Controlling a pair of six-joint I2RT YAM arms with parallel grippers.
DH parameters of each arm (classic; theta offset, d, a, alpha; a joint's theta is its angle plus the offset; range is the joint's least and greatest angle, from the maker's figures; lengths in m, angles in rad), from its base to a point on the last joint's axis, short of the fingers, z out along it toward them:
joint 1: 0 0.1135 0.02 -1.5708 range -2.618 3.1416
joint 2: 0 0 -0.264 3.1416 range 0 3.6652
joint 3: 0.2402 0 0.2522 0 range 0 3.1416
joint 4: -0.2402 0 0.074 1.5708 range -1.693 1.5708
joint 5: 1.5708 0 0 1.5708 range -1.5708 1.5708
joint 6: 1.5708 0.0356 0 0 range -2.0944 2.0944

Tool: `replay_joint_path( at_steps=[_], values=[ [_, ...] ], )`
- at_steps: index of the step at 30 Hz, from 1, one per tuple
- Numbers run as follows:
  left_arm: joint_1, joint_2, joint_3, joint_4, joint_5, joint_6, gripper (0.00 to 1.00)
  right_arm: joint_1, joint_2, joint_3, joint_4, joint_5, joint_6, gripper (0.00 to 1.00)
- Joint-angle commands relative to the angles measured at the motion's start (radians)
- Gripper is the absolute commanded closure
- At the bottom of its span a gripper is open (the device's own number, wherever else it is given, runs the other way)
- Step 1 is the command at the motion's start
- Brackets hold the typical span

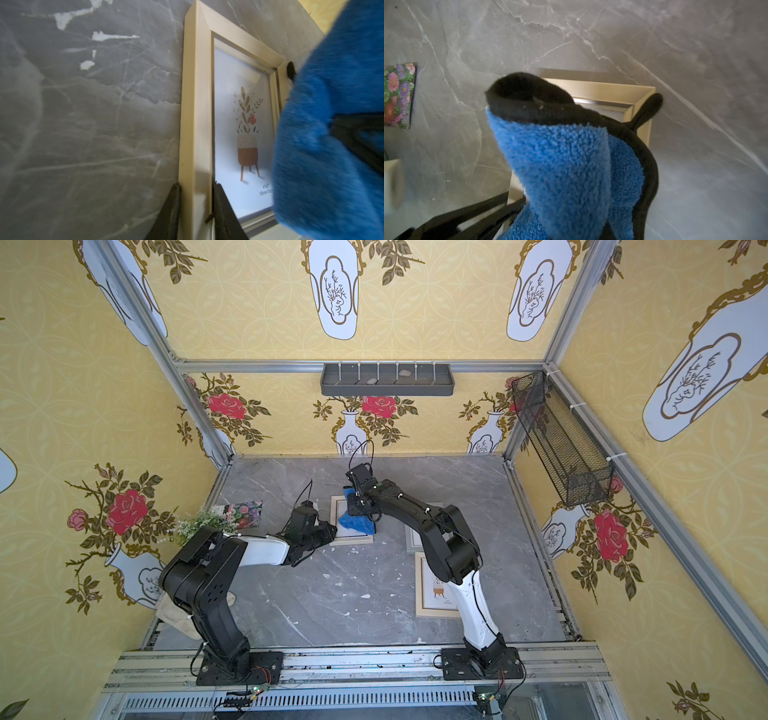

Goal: Wipe the picture frame with a cloth
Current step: Wipe the dirt from the picture frame.

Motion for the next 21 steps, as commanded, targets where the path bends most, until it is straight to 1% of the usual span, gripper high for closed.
replay_joint_path(
  at_steps=[1,3,5,8,10,12,14,16,21],
  values=[
    [0.009,0.034,-0.038,-0.520,-0.116,0.001,0.79,-0.011,0.078,0.061,0.013,-0.023,-0.033,0.87],
    [0.009,0.032,-0.041,-0.519,-0.116,0.000,0.79,-0.027,0.109,0.071,0.006,-0.014,-0.033,0.88],
    [0.009,0.031,-0.046,-0.517,-0.116,0.000,0.79,-0.055,0.114,0.054,-0.003,0.023,-0.033,0.88],
    [0.009,0.031,-0.051,-0.515,-0.117,0.000,0.79,-0.112,0.086,0.020,-0.032,0.095,-0.030,0.88],
    [0.009,0.034,-0.050,-0.514,-0.117,0.001,0.79,-0.150,0.049,-0.001,-0.034,0.120,-0.039,0.89],
    [0.009,0.034,-0.049,-0.513,-0.116,0.001,0.79,-0.163,0.023,0.003,-0.034,0.140,-0.058,0.89],
    [0.009,0.036,-0.047,-0.512,-0.116,0.000,0.79,-0.152,0.005,0.032,-0.037,0.146,-0.085,0.89],
    [0.009,0.037,-0.043,-0.512,-0.115,-0.002,0.79,-0.122,0.001,0.069,-0.024,0.125,-0.105,0.88],
    [0.009,0.035,-0.038,-0.518,-0.113,-0.003,0.79,-0.027,0.084,0.213,-0.022,0.055,-0.130,0.86]
  ],
)
